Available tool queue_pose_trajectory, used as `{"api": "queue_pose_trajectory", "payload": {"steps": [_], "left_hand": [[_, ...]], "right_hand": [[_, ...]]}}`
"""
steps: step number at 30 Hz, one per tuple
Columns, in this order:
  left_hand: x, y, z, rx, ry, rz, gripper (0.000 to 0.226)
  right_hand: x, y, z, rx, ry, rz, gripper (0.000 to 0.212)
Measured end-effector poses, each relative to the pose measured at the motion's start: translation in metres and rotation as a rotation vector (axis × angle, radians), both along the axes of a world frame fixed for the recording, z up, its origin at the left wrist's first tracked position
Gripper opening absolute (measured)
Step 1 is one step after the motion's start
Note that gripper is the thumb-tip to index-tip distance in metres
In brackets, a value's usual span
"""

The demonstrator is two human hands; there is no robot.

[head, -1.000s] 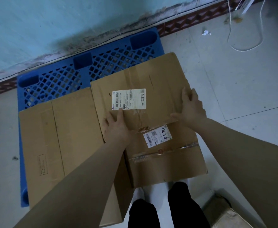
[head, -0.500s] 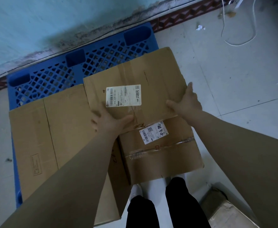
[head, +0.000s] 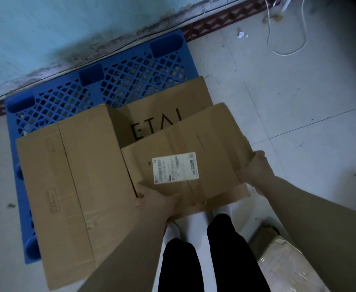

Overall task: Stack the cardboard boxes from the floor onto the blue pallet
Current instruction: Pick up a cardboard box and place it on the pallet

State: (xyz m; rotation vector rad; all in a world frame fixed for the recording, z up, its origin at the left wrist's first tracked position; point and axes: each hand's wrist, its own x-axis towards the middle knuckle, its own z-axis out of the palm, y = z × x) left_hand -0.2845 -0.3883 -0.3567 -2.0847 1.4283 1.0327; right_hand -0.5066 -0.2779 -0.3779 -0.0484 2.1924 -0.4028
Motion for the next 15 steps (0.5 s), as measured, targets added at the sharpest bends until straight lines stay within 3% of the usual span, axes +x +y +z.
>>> {"api": "queue_pose_trajectory", "payload": {"steps": [8,12,15], "left_hand": [[0.015,0.016,-0.004,0.035,-0.035,0.034,0.13],[0.023,0.012,-0.01,0.181,-0.091,-0.054,0.107],[0.022,0.013,-0.016,0.19,0.042,0.12,0.102]], "right_hand": [[0.026,0.03,-0.02,0.151,-0.032,0.008,0.07],[0.032,0.035,-0.02,0.201,-0.047,0.008,0.064],[0.036,0.037,-0.024,0.216,-0.062,0.037,0.065]]}}
